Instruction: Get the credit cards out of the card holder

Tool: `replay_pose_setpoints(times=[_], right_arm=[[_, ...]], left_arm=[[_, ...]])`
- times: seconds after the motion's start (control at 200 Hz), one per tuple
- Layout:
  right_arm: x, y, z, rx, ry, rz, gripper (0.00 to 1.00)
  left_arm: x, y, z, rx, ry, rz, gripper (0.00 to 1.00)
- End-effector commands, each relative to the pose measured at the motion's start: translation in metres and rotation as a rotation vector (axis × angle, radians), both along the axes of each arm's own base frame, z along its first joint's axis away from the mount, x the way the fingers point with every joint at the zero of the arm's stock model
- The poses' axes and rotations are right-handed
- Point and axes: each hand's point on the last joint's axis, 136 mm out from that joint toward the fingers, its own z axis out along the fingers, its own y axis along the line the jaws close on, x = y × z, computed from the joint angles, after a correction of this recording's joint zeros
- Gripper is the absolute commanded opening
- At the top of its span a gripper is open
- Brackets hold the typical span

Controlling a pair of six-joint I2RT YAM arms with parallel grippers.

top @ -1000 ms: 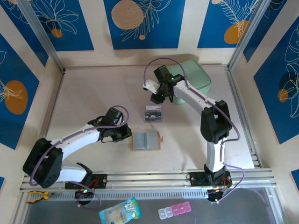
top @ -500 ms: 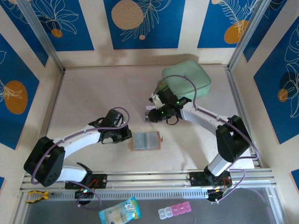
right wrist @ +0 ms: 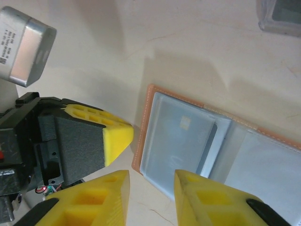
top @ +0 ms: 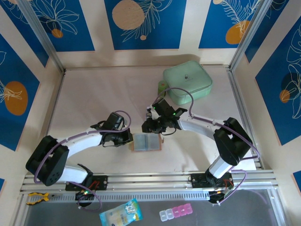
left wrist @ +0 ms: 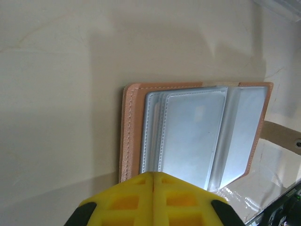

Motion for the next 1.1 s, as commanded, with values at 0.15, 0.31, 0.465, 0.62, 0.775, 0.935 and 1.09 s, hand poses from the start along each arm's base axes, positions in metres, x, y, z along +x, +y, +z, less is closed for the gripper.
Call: replay_pose_setpoints(times=[0.15,0.31,0.465,0.62,0.775,0.935,1.09], right_arm=[[-0.010,0.007,-0.008,0.021,0.064,0.004,0.38],[-0.010,0.007,-0.014,0.016,0.079,0.007,0.39],[-0.011,0.009,-0.016,0.014,0.087,0.011,0.39],[-0.012,0.008,-0.019,0.004,0.092,0.004,0.39],[-0.013,0.007,-0.021,-0.001,0.109,-0.005,0.39],[-0.016,0.010,-0.024,0.011,0.151,-0.017,0.40],[-0.022,0.016,-0.026,0.056,0.199,-0.021,0.40]], left_arm=[[-0.008,0.005,-0.012,0.029,0.018,-0.017,0.03],[-0.010,0.002,-0.016,0.020,0.029,-0.031,0.03],[-0.010,-0.005,-0.016,0.006,0.035,-0.046,0.03],[-0.011,-0.004,-0.020,0.017,0.045,-0.048,0.03],[-0.014,-0.003,-0.026,0.025,0.062,-0.048,0.02],[-0.018,0.002,-0.032,0.045,0.077,-0.041,0.02],[-0.020,0.006,-0.033,0.053,0.079,-0.033,0.02]])
